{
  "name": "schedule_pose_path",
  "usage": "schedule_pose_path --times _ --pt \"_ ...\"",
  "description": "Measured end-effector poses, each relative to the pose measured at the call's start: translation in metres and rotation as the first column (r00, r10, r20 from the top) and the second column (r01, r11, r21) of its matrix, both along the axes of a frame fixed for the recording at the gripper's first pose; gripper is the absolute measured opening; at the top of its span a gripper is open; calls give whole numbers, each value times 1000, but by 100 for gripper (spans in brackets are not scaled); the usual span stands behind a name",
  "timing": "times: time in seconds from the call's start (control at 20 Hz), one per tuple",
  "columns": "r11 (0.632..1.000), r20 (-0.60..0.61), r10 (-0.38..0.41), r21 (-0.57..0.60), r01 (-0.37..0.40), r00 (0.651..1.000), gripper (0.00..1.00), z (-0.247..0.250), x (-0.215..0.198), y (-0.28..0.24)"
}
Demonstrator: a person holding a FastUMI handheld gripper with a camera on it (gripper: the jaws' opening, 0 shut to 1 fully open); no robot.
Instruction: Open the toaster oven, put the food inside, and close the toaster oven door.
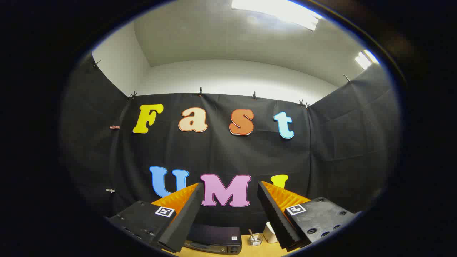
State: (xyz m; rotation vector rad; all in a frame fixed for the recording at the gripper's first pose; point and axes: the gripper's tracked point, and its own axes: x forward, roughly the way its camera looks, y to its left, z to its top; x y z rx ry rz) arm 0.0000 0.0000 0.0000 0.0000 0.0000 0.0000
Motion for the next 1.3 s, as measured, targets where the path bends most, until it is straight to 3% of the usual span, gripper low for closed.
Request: schedule_pose_path --times 1.3 --pt "1000 0 -1 -21 1 1000 97 -1 1 5"
